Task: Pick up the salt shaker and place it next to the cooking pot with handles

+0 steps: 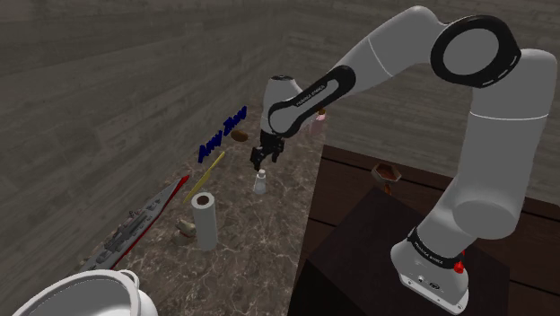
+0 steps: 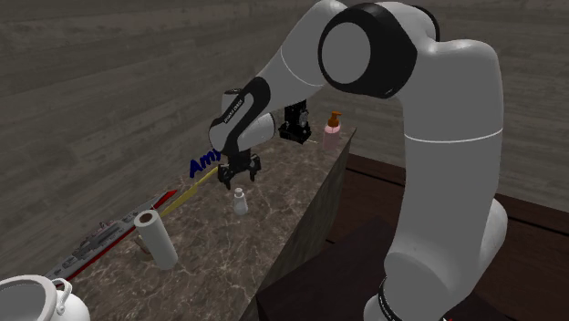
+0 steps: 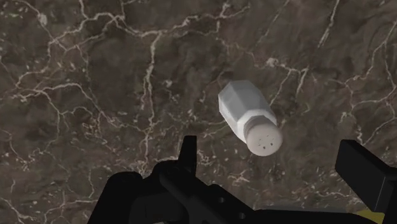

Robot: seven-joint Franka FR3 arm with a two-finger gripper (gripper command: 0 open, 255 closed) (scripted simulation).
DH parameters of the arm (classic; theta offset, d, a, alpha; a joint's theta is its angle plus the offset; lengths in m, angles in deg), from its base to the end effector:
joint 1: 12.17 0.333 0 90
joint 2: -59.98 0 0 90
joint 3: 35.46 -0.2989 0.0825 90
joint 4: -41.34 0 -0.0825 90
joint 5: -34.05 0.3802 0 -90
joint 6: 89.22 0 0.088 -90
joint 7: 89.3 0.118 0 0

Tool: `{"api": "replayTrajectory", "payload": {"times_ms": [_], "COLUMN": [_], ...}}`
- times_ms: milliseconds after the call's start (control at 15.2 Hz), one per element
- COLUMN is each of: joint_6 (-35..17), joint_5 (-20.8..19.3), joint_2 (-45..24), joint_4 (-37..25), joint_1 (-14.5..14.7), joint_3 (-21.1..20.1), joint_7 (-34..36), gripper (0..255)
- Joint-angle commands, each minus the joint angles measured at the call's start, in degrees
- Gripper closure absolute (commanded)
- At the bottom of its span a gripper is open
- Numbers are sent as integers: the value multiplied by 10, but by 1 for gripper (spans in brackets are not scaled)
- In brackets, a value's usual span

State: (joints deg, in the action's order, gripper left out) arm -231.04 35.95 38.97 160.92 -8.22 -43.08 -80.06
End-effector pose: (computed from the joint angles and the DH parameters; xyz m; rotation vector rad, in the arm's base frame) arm 0.5683 0.1165 0.2268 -3.0700 -0.0085 -0.0175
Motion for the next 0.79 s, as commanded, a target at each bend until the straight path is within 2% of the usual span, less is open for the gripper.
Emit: {"api": "replayTrajectory", "payload": {"times_ms": [0,396,726], "joint_6": [-13,-48,-51], "joint_5": [-2,-6,-7], "joint_2": [-25,-62,-66], "joint_4": [-13,-16,-17], "joint_1": [4,8,9], "joint_3": [0,3,3], "joint_7": [4,7,7], "gripper": [0,0,0]}}
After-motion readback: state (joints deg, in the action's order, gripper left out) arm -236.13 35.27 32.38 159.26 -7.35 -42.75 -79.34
